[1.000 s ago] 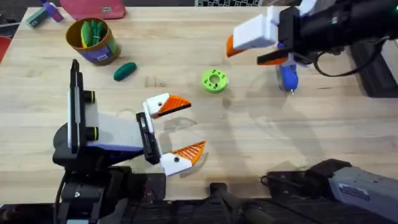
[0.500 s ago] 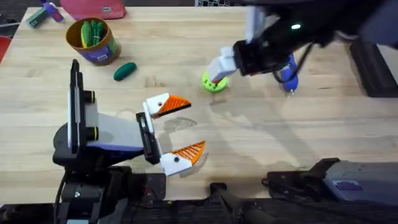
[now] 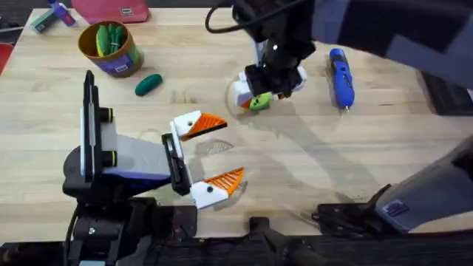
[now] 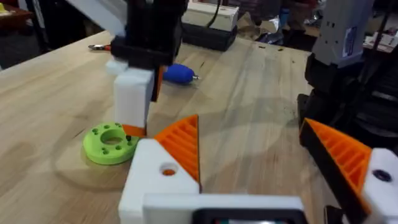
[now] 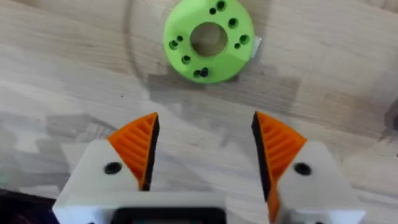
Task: Pick up the gripper from the table and insert it into the empty holder that is missing its gripper. Then pick up a screw, insert it into the mounting hole, and use the screwdriver to tighten it. Finally, clean up the table by picking up the vegetable and placing it into the bucket.
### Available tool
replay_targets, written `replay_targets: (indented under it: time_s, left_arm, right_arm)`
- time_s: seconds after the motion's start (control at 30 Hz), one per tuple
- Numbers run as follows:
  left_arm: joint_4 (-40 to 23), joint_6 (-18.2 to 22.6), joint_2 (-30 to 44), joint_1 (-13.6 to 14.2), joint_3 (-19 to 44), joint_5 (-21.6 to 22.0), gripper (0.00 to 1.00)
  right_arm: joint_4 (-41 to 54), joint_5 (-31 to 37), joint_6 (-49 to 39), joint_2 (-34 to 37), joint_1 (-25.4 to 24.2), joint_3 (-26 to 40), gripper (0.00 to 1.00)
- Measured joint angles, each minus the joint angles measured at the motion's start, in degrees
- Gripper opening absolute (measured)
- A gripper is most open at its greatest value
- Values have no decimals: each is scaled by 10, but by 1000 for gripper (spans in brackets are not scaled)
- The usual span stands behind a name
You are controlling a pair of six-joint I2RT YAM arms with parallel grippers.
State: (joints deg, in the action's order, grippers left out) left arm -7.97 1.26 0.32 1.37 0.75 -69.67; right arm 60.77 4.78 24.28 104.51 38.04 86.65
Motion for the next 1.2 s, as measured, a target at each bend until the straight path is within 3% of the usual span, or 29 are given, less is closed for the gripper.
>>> replay_targets:
  time_s: [0.57,1.1,1.2]
  left_arm:
    - [0,0,0,0,0,0,986]
    - [0,0,0,0,0,0,987]
    - [0,0,0,0,0,0,987]
  right_arm:
    - [-54,-1,15,54,-8,0,489]
    - [-70,-1,15,80,-9,0,338]
    - [-70,2,15,85,-9,0,266]
